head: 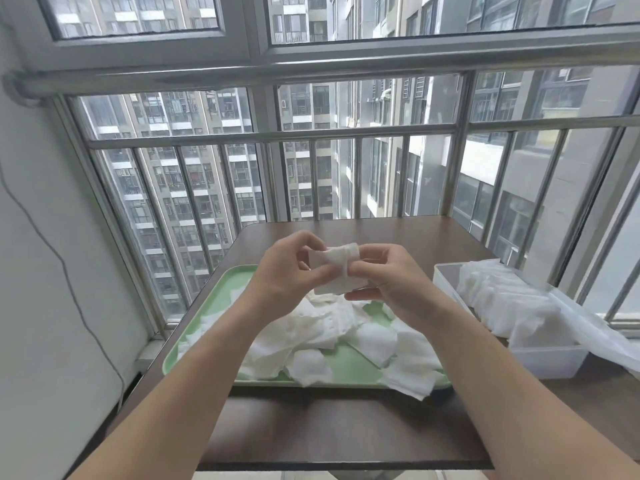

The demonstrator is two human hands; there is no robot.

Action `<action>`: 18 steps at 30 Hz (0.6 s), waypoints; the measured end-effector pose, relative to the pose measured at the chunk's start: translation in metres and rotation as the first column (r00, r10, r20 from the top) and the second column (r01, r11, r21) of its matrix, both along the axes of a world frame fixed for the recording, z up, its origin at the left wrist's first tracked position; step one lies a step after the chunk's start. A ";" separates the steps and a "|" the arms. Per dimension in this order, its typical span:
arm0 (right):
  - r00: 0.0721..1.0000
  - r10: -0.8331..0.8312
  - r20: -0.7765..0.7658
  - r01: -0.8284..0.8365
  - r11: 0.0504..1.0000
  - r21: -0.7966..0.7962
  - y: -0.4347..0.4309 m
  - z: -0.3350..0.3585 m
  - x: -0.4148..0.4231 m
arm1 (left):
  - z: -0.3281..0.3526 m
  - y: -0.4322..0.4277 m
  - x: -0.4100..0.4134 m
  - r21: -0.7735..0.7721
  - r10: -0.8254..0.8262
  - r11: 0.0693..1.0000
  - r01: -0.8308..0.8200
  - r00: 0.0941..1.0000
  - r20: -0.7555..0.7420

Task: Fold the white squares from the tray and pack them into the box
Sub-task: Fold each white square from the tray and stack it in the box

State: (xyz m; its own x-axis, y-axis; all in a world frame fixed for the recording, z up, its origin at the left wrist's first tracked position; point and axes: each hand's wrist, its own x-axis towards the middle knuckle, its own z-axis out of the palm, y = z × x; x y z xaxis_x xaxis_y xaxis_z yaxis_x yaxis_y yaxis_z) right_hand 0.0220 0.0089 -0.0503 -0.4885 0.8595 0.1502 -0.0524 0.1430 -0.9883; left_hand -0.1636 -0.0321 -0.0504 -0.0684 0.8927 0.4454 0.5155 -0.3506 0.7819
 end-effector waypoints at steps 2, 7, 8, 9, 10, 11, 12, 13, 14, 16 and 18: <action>1.000 0.016 0.001 -0.016 1.000 -0.013 0.001 -0.001 0.001 | 0.002 0.000 -0.001 0.006 0.053 0.999 -0.053 0.999 -0.010; 0.996 0.081 -0.036 -0.083 0.995 -0.046 0.000 -0.002 0.004 | 0.005 -0.004 0.001 -0.048 0.018 0.999 -0.011 0.991 0.130; 0.995 0.091 -0.042 -0.093 0.995 -0.048 -0.001 -0.002 0.004 | 0.005 -0.006 0.001 -0.043 0.020 0.999 -0.013 0.985 0.170; 0.995 0.094 -0.043 -0.096 0.994 -0.046 -0.002 -0.002 0.005 | 0.005 -0.008 0.003 -0.040 0.029 0.999 -0.021 0.980 0.195; 0.996 0.086 -0.037 -0.087 0.995 -0.040 -0.003 -0.002 0.005 | 0.004 -0.009 0.003 -0.039 0.036 0.999 -0.028 0.976 0.214; 0.998 0.061 -0.029 -0.062 0.997 -0.034 -0.004 -0.002 0.005 | 0.003 -0.009 0.004 -0.042 0.042 0.999 -0.033 0.972 0.230; 0.999 0.020 -0.025 -0.021 0.999 -0.030 -0.005 -0.002 0.003 | 0.002 -0.010 0.005 -0.048 0.052 0.998 -0.041 0.967 0.249; 0.999 -0.040 -0.031 0.039 0.999 -0.030 -0.006 -0.002 0.002 | 0.001 -0.010 0.005 -0.059 0.065 0.997 -0.051 0.958 0.279; 0.992 -0.115 -0.048 0.114 0.993 -0.033 -0.007 -0.001 0.000 | 0.001 -0.011 0.003 -0.071 0.080 0.996 -0.061 0.944 0.320; 0.956 -0.271 -0.109 0.269 0.962 -0.038 -0.007 0.002 0.000 | 0.000 -0.010 -0.001 -0.103 0.092 0.993 -0.052 0.898 0.430; 0.920 -0.347 -0.181 0.349 0.937 -0.018 -0.007 0.007 0.002 | 0.001 -0.011 -0.002 -0.139 0.086 0.990 -0.013 0.842 0.533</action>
